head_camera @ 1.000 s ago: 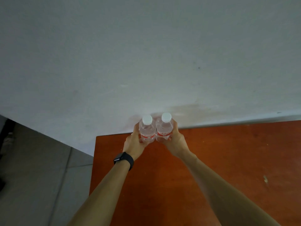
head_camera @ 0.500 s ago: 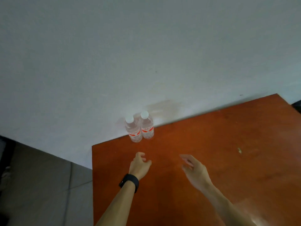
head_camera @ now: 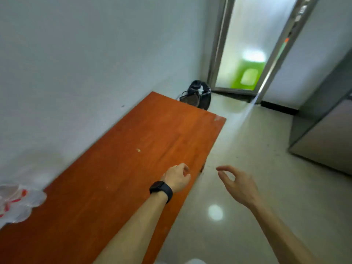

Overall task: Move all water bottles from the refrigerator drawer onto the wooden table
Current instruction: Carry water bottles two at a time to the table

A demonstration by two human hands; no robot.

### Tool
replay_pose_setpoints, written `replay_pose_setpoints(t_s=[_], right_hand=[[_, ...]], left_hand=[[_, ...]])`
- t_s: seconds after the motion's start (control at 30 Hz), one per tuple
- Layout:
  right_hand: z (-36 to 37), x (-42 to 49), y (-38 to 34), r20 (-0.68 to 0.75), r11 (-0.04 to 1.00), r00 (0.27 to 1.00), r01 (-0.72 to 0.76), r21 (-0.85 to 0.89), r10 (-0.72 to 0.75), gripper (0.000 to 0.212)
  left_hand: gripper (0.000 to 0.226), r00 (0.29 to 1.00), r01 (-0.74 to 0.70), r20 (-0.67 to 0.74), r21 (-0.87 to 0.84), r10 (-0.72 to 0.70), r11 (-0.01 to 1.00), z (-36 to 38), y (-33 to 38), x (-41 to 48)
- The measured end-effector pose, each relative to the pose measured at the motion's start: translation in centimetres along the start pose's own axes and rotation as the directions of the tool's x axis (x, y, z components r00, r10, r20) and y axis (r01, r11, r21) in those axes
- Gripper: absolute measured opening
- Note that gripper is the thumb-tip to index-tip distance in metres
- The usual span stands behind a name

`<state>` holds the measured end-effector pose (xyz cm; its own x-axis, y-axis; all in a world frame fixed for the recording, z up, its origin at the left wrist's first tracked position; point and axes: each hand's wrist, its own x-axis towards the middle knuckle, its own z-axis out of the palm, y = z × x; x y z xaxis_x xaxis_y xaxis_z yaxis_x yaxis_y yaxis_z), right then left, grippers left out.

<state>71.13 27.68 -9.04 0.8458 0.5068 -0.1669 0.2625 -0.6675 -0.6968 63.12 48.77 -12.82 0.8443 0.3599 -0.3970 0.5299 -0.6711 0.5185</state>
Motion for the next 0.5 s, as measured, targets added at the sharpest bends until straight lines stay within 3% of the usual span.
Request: replay_pose_setpoints(t_s=[0.1, 0.23, 0.5], right_hand=[[-9.3, -3.1, 6.5, -0.174, 0.996, 0.981, -0.087, 0.002, 0.086, 0.020], [-19.5, -6.6, 14.2, -0.391, 0.988, 0.908, -0.154, 0.025, 0.152, 0.023], [-34.2, -9.9, 25.8, -0.595, 0.955, 0.752, -0.281, 0.099, 0.283, 0.022]], left_hand=[[0.032, 0.983, -0.183, 0.043, 0.063, 0.180, 0.981, 3.8, 12.0, 2.1], [0.031, 0.904, -0.422, 0.112, 0.096, 0.412, 0.901, 8.2, 26.5, 3.2], [0.031, 0.691, -0.717, 0.212, 0.078, 0.691, 0.693, 14.8, 48.4, 6.4]])
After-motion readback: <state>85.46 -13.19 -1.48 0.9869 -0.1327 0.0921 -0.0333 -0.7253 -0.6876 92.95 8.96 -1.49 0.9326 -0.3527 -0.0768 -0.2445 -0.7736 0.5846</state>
